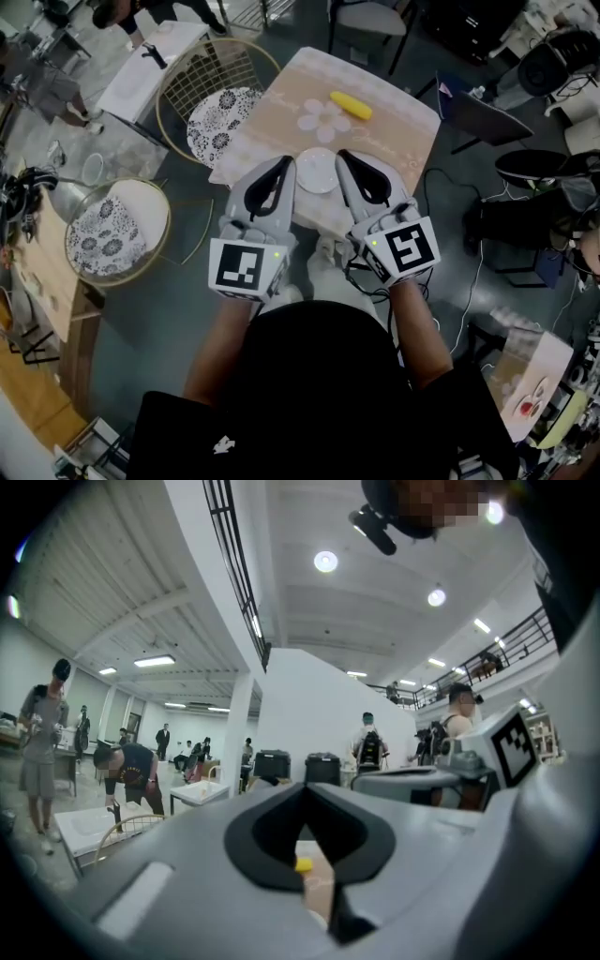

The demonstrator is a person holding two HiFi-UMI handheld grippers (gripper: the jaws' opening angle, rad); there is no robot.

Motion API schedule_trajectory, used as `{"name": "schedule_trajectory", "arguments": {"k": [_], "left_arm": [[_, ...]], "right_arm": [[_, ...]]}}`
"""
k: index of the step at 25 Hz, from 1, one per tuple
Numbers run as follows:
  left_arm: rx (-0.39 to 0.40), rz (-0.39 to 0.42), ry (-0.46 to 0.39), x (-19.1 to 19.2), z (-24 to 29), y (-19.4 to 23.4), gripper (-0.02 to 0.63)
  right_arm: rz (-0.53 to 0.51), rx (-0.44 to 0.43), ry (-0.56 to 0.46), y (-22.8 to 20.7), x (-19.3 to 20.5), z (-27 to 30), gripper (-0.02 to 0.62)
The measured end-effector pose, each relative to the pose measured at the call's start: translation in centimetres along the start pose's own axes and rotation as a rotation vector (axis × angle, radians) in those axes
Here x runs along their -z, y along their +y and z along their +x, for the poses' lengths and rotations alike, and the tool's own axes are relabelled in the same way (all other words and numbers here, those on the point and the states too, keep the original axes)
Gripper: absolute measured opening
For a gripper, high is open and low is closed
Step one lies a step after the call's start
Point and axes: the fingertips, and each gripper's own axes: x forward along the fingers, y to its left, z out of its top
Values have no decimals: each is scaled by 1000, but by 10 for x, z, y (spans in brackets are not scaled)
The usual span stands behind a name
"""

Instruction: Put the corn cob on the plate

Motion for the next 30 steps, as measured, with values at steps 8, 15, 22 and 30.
{"name": "schedule_trajectory", "arguments": {"k": [8,15,22,30], "left_arm": [[-23,-13,22,6,43,13,9],[-39,-1,33,4,80,23,9],[-49,-9,47,5,112,23,9],[-75,-11,37,7,136,23,8]], "right_arm": [[20,7,43,-43,9,27,2],[19,-26,18,-76,9,48,2],[33,-30,15,-112,11,59,2],[60,-45,19,-143,22,69,2]]}}
